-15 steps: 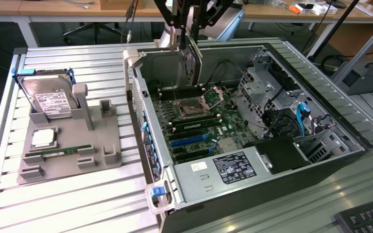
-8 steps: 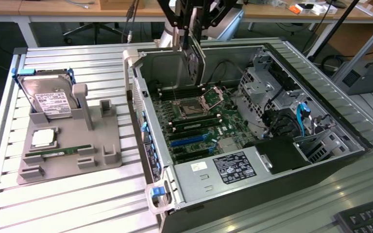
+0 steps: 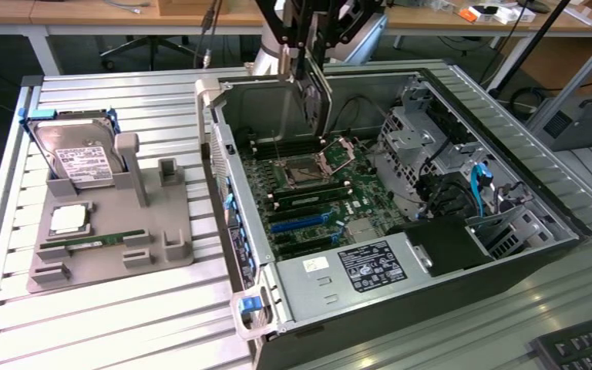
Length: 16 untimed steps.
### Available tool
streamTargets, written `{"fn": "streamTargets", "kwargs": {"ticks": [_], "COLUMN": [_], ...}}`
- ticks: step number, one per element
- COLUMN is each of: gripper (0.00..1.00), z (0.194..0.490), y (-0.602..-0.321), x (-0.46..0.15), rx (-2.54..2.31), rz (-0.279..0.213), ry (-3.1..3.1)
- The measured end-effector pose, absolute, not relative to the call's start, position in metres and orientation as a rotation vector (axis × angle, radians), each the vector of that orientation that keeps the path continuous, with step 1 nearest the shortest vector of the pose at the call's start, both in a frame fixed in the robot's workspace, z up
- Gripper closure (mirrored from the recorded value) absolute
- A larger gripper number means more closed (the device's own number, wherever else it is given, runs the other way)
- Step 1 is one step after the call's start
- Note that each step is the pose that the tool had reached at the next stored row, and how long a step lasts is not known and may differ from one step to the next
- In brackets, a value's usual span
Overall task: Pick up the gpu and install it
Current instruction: 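Pick up the gpu and move the gpu toward the slot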
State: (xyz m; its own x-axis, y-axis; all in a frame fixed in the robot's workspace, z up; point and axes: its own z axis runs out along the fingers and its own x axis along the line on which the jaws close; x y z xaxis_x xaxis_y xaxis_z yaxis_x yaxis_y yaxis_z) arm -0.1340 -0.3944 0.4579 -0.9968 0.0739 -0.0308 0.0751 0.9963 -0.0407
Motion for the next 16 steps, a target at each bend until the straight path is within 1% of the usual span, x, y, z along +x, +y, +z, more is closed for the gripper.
{"fn": "streamTargets", "kwargs": {"ticks": [16], "gripper": [0.73], "z": [0.456], "y": [-0.394], "x": [-0.121], "rx": [0.116], "rz": [-0.08], "ry": [3.109]}}
